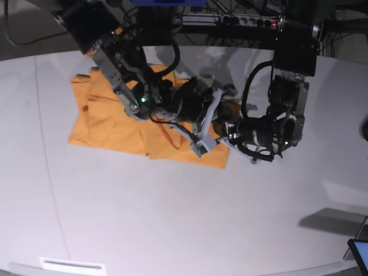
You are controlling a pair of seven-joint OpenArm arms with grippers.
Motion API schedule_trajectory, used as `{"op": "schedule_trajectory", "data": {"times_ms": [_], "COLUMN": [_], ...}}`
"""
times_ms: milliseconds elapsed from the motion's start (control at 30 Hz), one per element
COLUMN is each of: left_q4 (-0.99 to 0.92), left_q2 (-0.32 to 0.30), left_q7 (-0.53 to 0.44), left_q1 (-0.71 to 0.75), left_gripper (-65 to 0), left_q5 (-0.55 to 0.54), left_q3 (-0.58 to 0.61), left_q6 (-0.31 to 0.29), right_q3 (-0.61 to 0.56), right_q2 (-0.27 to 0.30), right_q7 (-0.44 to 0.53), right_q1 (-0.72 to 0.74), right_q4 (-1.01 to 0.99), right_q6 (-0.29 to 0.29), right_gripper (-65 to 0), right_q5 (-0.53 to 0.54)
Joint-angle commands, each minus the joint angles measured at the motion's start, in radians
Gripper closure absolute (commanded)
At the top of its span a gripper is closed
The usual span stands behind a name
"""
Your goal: Fold the T-shirt properly
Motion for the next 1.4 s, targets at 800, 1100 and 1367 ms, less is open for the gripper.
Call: {"op": "schedule_trajectory", "data": {"times_ms": [800, 1100, 1367], "left_q4": [0.003, 0.004, 0.037], "left_q2": [-0.047, -0.050, -0.045], "left_q7": [0.025, 0.025, 0.025], "left_q1": [0.000, 0.000, 0.013], "left_gripper": [0.0, 0.0, 0.0], "left_q5": [0.039, 0.038, 0.038], "left_q3": [0.000, 0.005, 0.003], "left_q6": [0.005, 0.004, 0.004], "right_q3": [0.100, 0.139, 0.216], "right_q2": [0.072, 0.166, 0.209], "right_q7": [0.055, 0.057, 0.048], "right_q1": [0.142, 0.129, 0.083], "right_q4": [-0.232, -0.232, -0.212], "right_q6": [0.006, 0.005, 0.005], "right_gripper": [0.0, 0.0, 0.0], "right_q5": [0.005, 0.005, 0.003]}}
